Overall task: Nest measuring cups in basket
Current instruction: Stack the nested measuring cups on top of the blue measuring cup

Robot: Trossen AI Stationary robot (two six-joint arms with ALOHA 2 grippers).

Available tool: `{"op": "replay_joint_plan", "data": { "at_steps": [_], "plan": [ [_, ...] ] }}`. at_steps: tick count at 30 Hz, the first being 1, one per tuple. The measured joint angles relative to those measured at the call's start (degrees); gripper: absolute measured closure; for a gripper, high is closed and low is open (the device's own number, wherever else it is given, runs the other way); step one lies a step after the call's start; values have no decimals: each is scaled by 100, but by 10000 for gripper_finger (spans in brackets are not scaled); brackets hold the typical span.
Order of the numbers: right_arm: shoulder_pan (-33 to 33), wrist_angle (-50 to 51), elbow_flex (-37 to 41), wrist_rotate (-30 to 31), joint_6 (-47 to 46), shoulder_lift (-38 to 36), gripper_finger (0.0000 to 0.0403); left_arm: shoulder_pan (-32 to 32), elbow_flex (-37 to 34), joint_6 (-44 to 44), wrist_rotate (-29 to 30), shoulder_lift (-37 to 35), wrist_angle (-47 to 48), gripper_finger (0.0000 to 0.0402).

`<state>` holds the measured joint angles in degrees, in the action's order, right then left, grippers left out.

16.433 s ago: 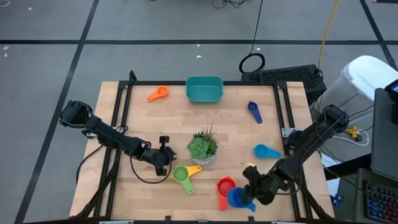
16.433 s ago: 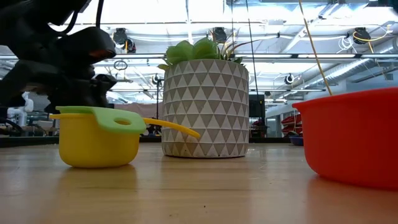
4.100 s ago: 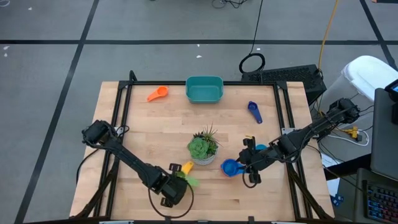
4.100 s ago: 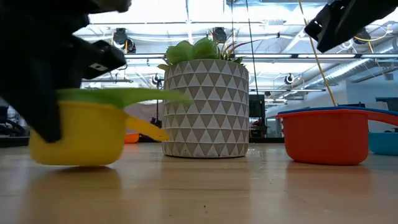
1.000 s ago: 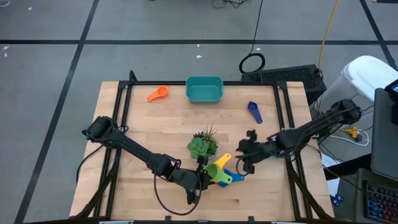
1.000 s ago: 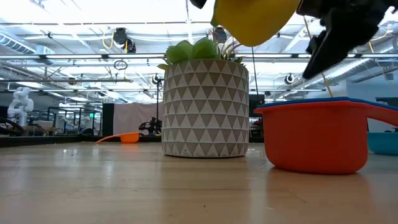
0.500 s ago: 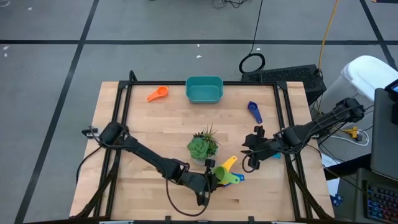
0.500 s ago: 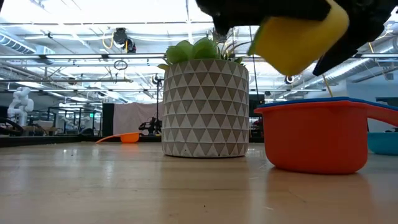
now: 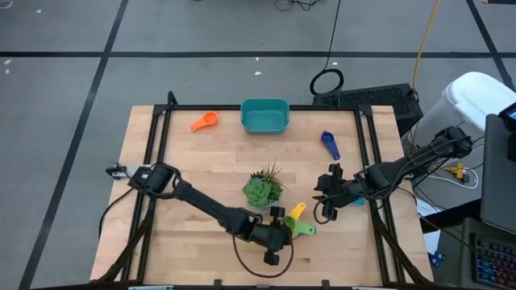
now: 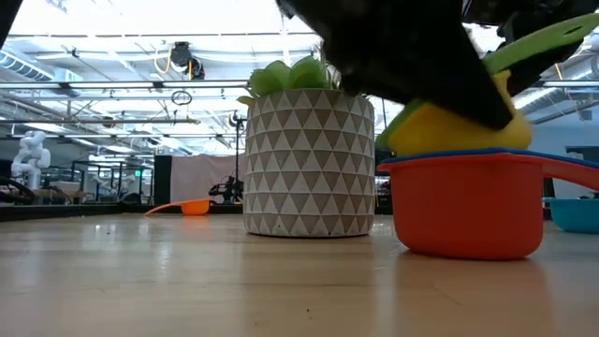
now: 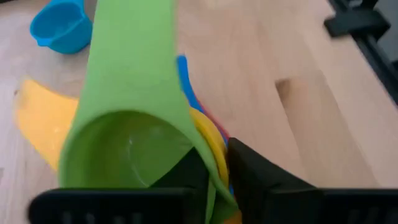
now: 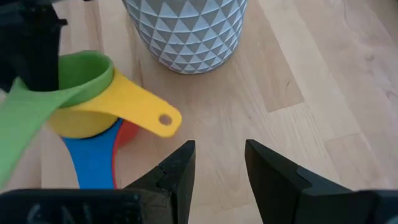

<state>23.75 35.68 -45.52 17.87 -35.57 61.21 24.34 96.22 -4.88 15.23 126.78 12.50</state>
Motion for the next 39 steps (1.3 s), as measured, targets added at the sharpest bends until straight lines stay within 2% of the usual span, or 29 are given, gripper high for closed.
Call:
{"op": "replay_joint_plan", "data": {
  "at_steps": [6,11,22,32,39],
  "plan": [
    [0,22,0,-6,0,0,271,-9,331,-15,4,-9,438,268],
    [18,29,0,-16,-22,0,271,-5,346,-2,1,-13,602,246],
    [74,-143,125,-166,-13,22,271,-5,346,-20,-3,-13,692,269],
    [63,-1141,723,-286,37,55,271,-6,346,-1,-25,-13,696,279],
    [-126,-1838,997,-115,437,55,271,-94,342,21,-40,-4,681,280]
  ]
}}
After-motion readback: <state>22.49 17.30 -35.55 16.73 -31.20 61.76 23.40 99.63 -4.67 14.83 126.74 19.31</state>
